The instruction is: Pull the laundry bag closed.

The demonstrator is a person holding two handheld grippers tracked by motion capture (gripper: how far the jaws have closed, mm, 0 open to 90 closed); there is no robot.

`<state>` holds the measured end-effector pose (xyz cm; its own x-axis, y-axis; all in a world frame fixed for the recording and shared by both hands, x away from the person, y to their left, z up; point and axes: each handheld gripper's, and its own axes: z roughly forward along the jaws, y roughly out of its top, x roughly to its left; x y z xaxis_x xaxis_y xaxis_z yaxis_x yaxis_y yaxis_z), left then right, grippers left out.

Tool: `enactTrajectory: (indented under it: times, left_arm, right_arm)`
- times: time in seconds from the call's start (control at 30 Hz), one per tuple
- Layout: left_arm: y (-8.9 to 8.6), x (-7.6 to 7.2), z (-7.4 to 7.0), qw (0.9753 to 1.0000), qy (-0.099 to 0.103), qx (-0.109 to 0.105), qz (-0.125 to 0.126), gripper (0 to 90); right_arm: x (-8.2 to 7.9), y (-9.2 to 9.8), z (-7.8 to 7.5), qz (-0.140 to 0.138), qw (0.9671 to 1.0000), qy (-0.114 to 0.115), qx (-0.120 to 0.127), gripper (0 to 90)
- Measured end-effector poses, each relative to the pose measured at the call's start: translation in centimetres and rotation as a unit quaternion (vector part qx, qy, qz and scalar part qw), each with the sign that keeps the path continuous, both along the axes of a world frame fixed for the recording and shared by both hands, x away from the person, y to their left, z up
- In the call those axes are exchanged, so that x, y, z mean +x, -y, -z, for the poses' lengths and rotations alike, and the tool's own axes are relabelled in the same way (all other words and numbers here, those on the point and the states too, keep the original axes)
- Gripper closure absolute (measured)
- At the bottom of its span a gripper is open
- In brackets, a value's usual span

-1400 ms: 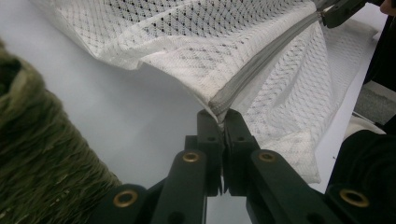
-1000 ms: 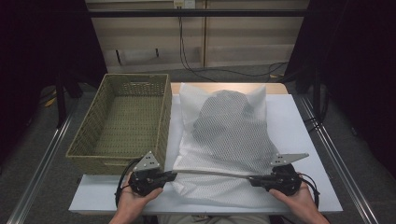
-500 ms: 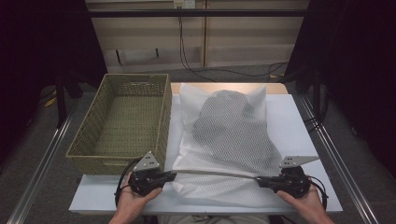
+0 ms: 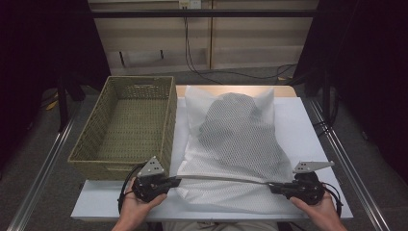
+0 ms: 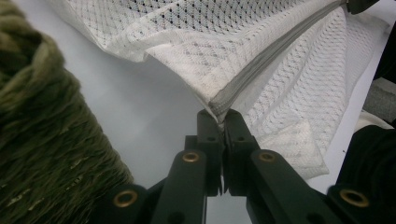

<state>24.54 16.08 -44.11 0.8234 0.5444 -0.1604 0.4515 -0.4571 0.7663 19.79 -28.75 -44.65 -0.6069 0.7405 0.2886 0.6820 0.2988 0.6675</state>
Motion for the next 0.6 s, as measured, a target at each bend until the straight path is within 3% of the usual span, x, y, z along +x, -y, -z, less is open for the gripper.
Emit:
enactTrajectory:
  times: [0.6]
  left_arm:
    - [0.02,0.08,0.08,1.0,-0.006,0.0,0.001,87.7]
  right_arm:
    - [-0.18,0.58,0.02,0.004,1.0,0.0,0.001,85.8]
